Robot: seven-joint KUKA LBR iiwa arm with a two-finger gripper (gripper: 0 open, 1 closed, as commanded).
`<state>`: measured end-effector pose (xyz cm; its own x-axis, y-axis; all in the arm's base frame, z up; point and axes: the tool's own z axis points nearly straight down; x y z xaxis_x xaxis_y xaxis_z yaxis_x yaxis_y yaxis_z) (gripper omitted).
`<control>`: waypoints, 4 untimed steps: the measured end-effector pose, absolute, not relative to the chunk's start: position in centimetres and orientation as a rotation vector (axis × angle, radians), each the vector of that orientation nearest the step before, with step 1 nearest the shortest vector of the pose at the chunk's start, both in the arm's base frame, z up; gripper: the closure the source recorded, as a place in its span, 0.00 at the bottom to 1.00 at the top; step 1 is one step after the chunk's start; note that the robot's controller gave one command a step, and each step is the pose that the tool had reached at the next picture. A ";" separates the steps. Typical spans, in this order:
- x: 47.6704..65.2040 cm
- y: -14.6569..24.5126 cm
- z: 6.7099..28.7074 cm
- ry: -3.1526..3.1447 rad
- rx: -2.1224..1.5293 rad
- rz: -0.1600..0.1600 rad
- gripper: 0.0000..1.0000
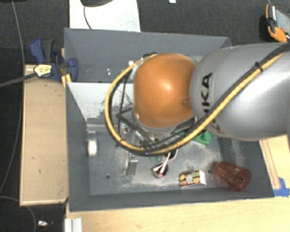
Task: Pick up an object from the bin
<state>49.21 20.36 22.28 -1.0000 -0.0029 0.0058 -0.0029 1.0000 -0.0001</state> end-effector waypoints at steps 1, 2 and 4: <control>49.4 20.2 22.7 -3.143 -0.006 -0.002 0.00; 49.8 8.4 9.3 -3.114 0.448 -0.001 0.00; 50.3 7.0 7.5 -3.092 0.545 0.002 0.00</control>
Offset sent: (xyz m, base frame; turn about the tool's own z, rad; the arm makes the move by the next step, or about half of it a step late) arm 0.0054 -0.1396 -0.1528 -0.3272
